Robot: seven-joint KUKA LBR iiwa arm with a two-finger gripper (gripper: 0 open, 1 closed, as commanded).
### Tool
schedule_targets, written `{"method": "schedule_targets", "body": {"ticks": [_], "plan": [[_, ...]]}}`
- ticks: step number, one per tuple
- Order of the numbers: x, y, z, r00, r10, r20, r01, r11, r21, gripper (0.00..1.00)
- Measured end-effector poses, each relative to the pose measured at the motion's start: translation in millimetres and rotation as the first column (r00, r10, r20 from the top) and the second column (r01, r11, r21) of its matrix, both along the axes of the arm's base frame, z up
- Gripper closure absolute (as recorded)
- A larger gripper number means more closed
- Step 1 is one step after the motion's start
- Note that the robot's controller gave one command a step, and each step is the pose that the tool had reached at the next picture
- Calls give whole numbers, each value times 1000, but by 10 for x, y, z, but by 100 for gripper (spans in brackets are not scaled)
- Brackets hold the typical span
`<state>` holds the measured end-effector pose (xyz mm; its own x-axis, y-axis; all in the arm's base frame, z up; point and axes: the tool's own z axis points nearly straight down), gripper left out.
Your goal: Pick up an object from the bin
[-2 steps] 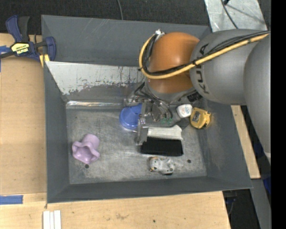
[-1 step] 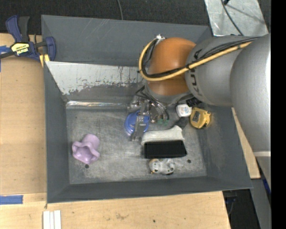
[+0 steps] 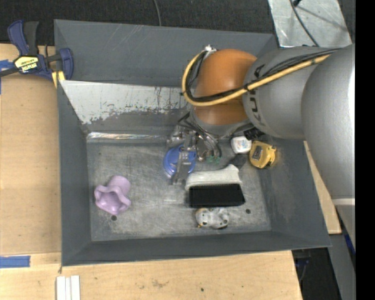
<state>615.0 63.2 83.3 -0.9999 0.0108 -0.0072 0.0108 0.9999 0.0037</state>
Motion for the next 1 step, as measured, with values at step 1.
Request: {"method": "schedule_targets", "body": {"ticks": [1], "plan": [[-6,-51,1265,998,69,-3,-69,998,-4,100]]}}
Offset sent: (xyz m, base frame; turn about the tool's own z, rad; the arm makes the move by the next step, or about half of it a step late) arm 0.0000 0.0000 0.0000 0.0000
